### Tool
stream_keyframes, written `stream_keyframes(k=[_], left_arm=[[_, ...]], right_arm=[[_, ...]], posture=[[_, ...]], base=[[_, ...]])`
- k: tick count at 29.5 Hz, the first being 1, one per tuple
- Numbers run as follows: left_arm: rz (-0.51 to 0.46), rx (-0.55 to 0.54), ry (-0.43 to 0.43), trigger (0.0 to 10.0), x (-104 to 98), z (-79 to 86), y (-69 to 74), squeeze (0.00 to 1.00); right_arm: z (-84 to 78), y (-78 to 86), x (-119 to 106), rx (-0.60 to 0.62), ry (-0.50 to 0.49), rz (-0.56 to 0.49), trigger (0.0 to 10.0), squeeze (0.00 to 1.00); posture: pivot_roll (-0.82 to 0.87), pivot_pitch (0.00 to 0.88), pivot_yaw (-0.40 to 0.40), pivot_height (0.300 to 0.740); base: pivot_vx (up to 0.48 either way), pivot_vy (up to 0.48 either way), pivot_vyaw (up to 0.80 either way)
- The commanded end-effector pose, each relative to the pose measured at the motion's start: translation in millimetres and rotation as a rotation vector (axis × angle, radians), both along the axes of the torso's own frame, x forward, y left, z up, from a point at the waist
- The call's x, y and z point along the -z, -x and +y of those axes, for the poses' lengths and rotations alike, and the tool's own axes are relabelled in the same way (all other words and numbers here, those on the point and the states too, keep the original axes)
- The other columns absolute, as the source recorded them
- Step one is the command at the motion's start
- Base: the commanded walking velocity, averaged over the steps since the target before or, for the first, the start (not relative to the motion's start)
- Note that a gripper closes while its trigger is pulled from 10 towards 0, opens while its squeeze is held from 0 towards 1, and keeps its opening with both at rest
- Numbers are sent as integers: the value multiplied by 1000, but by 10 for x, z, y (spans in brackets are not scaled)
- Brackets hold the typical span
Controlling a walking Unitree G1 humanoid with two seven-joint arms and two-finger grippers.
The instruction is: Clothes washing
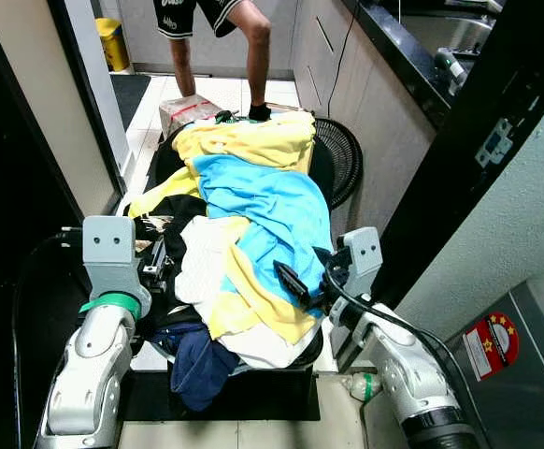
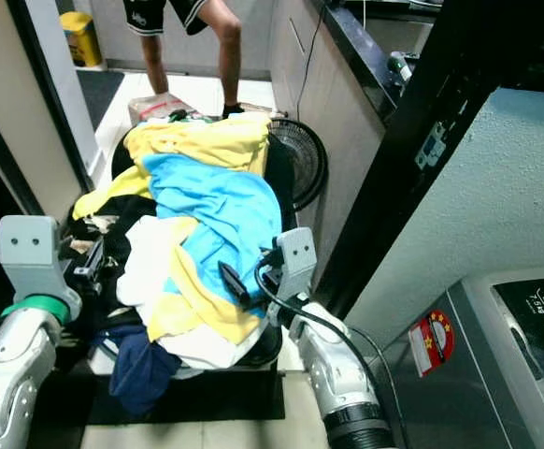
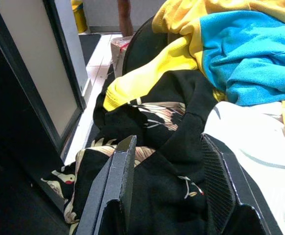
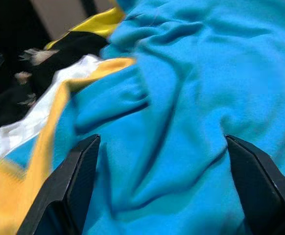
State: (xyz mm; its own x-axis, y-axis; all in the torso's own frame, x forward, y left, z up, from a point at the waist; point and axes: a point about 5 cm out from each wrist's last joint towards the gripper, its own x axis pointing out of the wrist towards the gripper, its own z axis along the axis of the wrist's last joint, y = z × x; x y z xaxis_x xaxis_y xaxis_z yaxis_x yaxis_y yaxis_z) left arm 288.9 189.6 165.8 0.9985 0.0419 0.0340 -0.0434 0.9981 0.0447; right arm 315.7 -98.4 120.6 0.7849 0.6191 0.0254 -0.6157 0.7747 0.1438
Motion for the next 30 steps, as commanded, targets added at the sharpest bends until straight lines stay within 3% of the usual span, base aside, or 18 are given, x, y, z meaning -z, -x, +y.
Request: stream_keyframes(k=[1, 4, 5, 7, 8, 9, 10, 30], left_arm=[[16, 15, -9, 10000, 24, -11, 9, 0], [16, 16, -10, 10000, 23, -12, 8, 0], [17, 17, -11, 10000, 22, -11, 9, 0], [17, 17, -11, 10000, 22, -11, 9, 0], [17, 18, -12, 10000, 23, -9, 11, 0], [17, 18, -12, 10000, 23, -9, 11, 0], [18, 20, -12, 10000, 24, -10, 12, 0], [15, 29, -14, 10000, 9, -19, -2, 0]], right_arm=[[49, 87, 119, -53, 19, 36, 10000, 0], [54, 95, 132, -56, 19, 38, 10000, 0], [55, 97, 142, -53, 15, 41, 6627, 0], [55, 97, 142, -53, 15, 41, 6627, 0], [56, 102, 150, -52, 11, 44, 2353, 0], [56, 102, 150, -52, 11, 44, 2353, 0], [55, 110, 157, -55, 8, 47, 0, 0], [79, 139, 125, -75, -53, 45, 0, 0]], posture=[[135, 39, 11, 740], [135, 39, 11, 740], [136, 41, 15, 740], [136, 41, 15, 740], [137, 47, 16, 740], [137, 47, 16, 740], [137, 47, 16, 740], [141, 49, 18, 740]], base=[[0, 0, 0], [0, 0, 0], [0, 0, 0], [0, 0, 0], [0, 0, 0], [0, 0, 0], [0, 0, 0], [0, 0, 0]])
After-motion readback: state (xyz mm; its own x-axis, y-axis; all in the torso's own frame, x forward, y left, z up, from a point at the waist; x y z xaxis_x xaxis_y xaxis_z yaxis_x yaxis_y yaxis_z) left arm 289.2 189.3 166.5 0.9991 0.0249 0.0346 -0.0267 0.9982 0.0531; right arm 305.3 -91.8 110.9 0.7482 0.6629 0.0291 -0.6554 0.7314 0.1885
